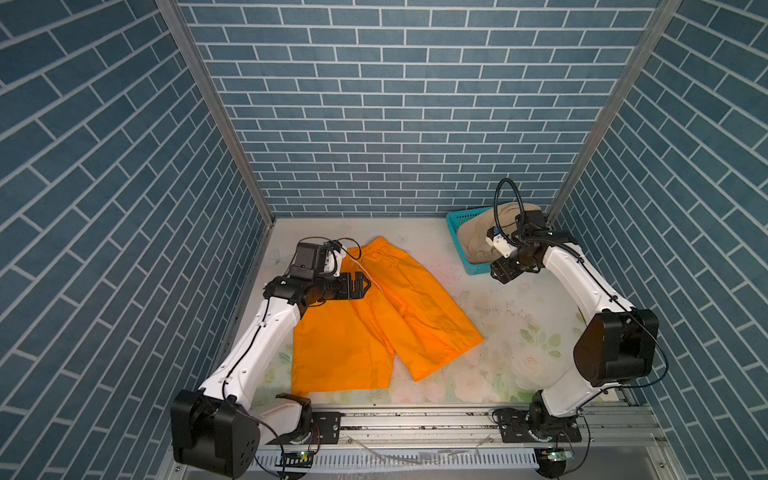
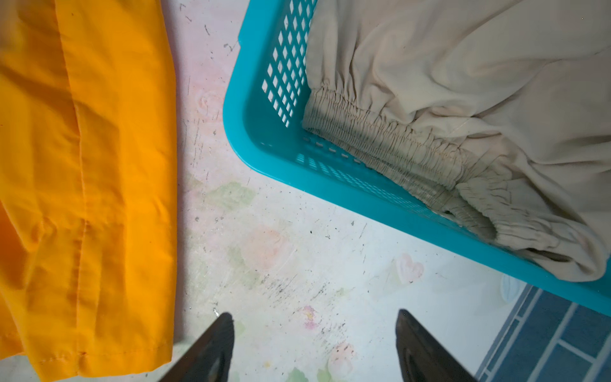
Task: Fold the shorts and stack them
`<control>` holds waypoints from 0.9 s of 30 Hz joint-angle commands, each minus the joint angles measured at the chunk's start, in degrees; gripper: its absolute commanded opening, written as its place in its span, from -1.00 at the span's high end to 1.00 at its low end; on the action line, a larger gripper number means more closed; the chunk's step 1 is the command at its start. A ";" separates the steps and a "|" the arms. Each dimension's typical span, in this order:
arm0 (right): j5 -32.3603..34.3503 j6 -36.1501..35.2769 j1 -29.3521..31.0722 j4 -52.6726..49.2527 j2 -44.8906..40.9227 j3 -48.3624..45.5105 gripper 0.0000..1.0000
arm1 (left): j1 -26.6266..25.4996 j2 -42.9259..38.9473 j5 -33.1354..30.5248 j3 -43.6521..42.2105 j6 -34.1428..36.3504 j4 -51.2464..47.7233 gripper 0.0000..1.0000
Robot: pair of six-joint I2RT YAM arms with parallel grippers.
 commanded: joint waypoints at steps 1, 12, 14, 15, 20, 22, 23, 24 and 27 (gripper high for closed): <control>2.04 -3.60 -0.07 1.52 -0.65 -0.39 -0.56 | -0.17 -3.03 -0.14 0.51 2.48 -8.05 -0.99; 1.41 -4.19 0.02 2.03 7.85 3.73 -0.94 | -0.08 -7.45 -5.76 -2.44 6.99 -11.42 -0.99; 2.23 -4.51 0.02 1.97 9.31 4.75 -0.93 | -0.08 -7.77 -6.19 -2.73 7.13 -11.08 -0.99; 3.05 -4.54 0.10 2.30 10.02 5.03 -0.93 | -0.08 -7.93 -6.70 -2.73 7.35 -11.04 -0.99; 5.56 -4.91 0.49 5.85 10.73 4.18 -0.92 | 0.07 -8.20 -8.91 -2.38 8.78 -10.74 -0.99; 6.77 -5.01 0.93 7.02 10.94 3.96 -0.92 | 0.09 -7.82 -9.27 -2.53 9.14 -10.17 -0.99; 7.31 -5.16 1.11 7.05 11.14 4.14 -0.91 | 0.09 -7.56 -9.32 -2.62 9.20 -9.95 -0.99; 7.61 -5.31 1.31 7.10 11.41 4.51 -0.92 | 0.09 -7.29 -9.49 -2.77 9.33 -9.81 -0.99; 7.66 -5.95 1.86 6.33 12.32 5.99 -0.92 | 0.18 -6.45 -9.58 -3.21 9.42 -9.30 -0.99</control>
